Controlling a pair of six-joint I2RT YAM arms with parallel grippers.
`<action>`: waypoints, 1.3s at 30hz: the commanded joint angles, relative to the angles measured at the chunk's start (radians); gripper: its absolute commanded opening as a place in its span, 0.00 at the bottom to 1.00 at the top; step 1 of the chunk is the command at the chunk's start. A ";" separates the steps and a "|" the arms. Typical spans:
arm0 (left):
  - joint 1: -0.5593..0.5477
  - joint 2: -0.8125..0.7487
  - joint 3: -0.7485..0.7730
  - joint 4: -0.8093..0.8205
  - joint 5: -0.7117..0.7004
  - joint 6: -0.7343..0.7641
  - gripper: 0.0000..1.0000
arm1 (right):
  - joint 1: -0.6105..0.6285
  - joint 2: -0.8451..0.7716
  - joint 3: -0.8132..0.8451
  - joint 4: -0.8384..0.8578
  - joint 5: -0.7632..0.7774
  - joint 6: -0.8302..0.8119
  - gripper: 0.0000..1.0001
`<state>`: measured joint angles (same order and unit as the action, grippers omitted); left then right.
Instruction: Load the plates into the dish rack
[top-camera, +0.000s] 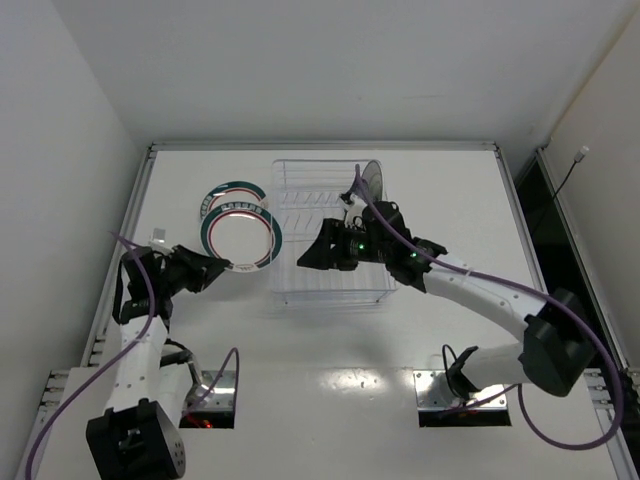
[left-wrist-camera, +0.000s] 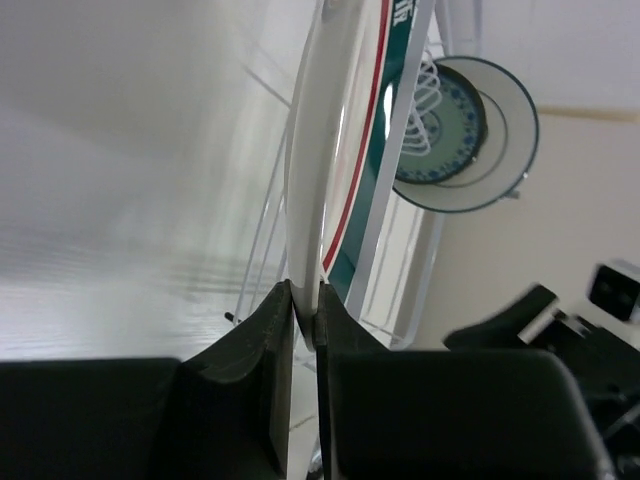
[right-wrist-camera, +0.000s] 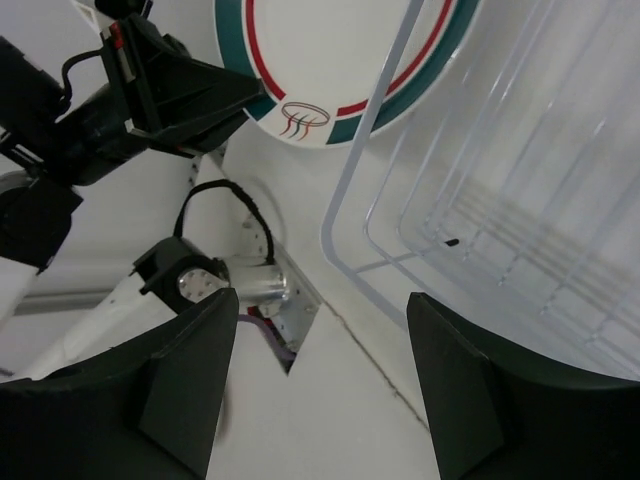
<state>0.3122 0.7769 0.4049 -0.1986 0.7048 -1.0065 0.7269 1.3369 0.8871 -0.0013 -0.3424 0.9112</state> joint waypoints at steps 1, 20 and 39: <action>-0.038 -0.051 0.006 0.295 0.194 -0.107 0.00 | -0.026 0.024 -0.019 0.309 -0.167 0.084 0.66; -0.038 -0.070 0.270 -0.295 -0.402 0.262 0.00 | -0.035 0.050 -0.017 0.271 -0.170 0.074 0.66; -0.125 -0.130 -0.060 0.549 0.231 -0.124 0.00 | -0.044 0.133 -0.045 0.442 -0.187 0.083 0.66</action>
<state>0.2153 0.6720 0.3759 0.0063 0.7826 -0.9836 0.6888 1.4498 0.8455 0.3454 -0.5308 0.9962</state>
